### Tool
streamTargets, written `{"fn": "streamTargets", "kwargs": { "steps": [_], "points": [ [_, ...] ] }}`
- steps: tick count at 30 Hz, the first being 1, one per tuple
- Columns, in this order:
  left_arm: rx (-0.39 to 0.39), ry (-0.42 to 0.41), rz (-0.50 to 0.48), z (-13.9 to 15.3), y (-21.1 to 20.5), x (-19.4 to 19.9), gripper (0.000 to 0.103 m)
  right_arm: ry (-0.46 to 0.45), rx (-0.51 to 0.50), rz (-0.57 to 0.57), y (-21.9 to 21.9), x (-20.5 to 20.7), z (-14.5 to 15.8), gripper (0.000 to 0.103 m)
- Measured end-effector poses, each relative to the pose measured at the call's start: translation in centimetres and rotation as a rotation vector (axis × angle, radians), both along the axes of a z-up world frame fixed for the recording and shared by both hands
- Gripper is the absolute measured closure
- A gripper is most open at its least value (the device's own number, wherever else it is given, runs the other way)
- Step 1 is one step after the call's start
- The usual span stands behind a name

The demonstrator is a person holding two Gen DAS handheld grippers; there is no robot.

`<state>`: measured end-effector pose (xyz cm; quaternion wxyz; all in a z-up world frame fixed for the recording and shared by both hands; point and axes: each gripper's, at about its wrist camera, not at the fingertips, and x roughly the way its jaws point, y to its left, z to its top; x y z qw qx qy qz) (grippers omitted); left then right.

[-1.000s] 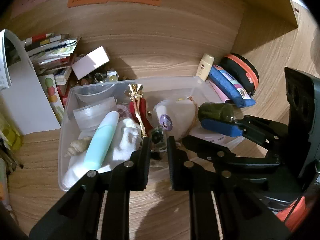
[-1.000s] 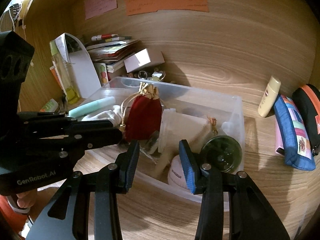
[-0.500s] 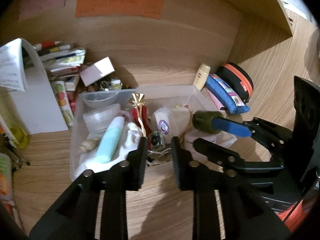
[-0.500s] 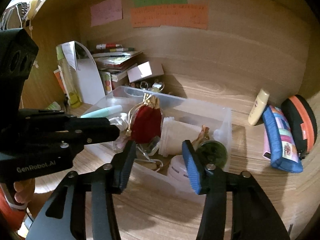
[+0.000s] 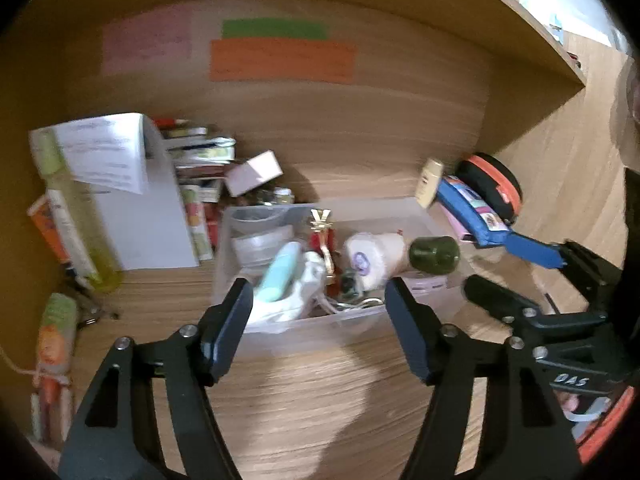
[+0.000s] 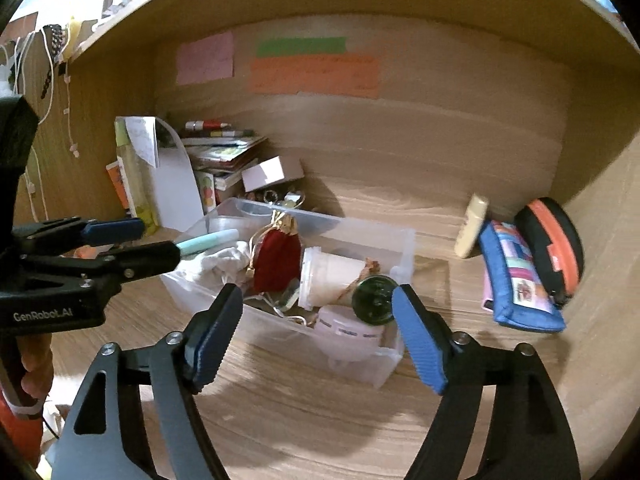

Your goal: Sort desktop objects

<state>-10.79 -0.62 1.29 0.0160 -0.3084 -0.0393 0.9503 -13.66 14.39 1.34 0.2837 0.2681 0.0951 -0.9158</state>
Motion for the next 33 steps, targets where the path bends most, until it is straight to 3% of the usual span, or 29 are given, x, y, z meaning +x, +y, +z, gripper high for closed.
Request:
{"fn": "streamTargets", "kwargs": {
  "steps": [2,8,13,17,33],
  "points": [
    [-0.021,0.007,0.034,0.1,-0.1,0.8,0.026,0.007,-0.009,-0.010,0.4,0.5,0.3,0.021],
    [-0.098,0.042,0.110,0.6,0.2,3.4,0.025,0.041,-0.025,-0.051,1.7,2.3,1.0,0.017],
    [-0.113,0.059,0.101,0.9,0.7,5.2,0.017,0.050,-0.049,-0.050,2.2,3.8,1.6,0.012],
    [-0.115,0.075,0.099,1.1,1.0,5.8,0.013,0.074,-0.058,-0.055,2.7,5.0,2.0,0.002],
    [-0.099,0.076,0.087,0.8,1.2,5.4,0.013,0.077,-0.060,-0.063,3.1,5.5,2.0,0.001]
  ]
}}
